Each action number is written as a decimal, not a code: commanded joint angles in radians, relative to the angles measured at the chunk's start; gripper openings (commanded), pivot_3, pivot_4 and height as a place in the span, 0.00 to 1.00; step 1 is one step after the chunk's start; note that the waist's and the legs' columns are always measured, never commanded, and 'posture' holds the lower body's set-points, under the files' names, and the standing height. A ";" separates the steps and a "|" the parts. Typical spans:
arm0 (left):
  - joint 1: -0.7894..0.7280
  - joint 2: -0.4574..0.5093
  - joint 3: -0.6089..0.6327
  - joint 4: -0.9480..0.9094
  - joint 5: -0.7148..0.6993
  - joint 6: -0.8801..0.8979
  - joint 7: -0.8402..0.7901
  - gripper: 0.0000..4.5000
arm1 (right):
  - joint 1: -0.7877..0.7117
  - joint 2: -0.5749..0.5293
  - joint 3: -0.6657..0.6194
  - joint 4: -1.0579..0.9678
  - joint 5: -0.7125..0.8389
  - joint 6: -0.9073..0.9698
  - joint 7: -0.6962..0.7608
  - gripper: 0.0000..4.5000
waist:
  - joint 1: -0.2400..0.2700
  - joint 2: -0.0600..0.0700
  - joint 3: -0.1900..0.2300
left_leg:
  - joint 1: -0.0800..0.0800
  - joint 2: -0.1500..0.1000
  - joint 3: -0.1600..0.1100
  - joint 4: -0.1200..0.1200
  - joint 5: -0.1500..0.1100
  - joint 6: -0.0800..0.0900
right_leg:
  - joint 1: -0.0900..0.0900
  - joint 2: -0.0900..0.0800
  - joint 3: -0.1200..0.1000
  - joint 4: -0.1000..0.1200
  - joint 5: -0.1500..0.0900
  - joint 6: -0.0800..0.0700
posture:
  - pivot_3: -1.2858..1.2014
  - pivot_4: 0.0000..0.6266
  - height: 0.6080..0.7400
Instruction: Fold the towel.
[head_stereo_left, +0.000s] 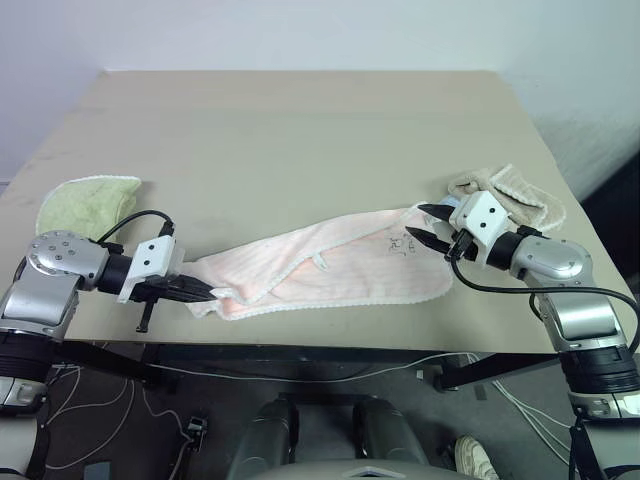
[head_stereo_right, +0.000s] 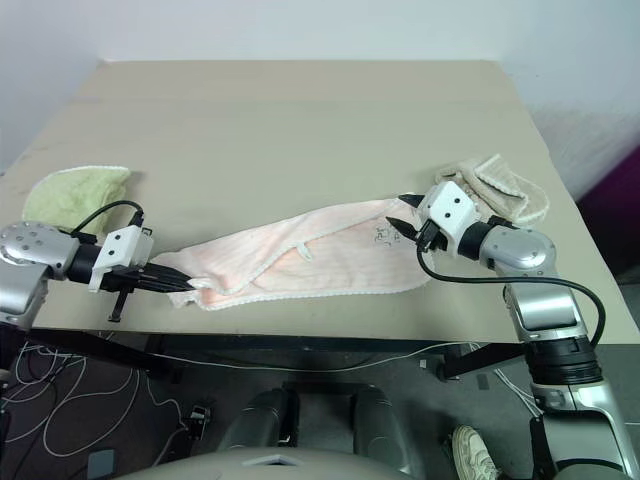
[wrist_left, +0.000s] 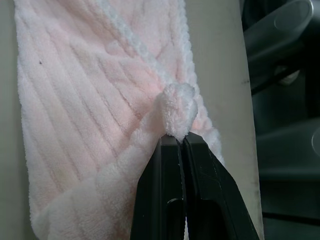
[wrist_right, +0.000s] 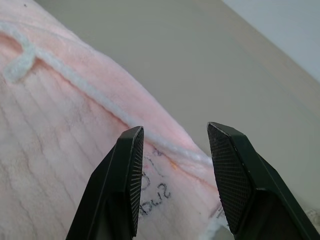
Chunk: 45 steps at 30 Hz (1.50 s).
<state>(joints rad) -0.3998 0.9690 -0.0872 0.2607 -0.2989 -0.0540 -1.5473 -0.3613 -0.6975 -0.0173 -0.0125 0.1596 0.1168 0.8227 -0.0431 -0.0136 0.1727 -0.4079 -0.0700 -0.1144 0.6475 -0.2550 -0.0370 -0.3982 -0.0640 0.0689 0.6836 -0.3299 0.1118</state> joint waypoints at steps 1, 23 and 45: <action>-0.008 -0.003 0.032 -0.033 -0.013 -0.003 0.004 0.01 | -0.031 -0.021 -0.012 0.030 -0.020 -0.047 0.009 0.47 | 0.000 0.000 0.000 | 0.000 0.000 0.000 0.000 0.000 0.000 | 0.000 0.000 0.000 0.000 0.000 0.000 | 0.52 0.24 1.00; 0.079 0.017 0.143 -0.185 -0.150 0.269 0.029 0.01 | -0.060 -0.009 0.005 0.045 -0.032 -0.058 0.032 0.47 | -0.001 0.000 0.000 | 0.000 0.000 0.000 0.000 0.000 0.000 | 0.000 0.000 0.000 0.000 0.000 0.000 | 0.52 0.24 1.00; 0.055 -0.028 0.188 -0.246 -0.207 0.432 0.128 0.05 | -0.062 -0.003 0.012 0.039 -0.033 -0.055 0.029 0.47 | 0.003 0.000 0.000 | 0.000 0.000 0.001 0.000 0.000 0.000 | 0.000 -0.001 0.001 0.000 0.000 0.000 | 0.52 0.24 1.00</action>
<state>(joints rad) -0.3459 0.9243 0.0916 0.0453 -0.5098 0.3990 -1.4152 -0.4082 -0.7017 0.0069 0.0458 0.1231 0.0783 0.8523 -0.0396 -0.0133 0.1727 -0.4079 -0.0701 -0.1138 0.6478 -0.2549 -0.0371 -0.3986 -0.0647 0.0697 0.6840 -0.3299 0.1117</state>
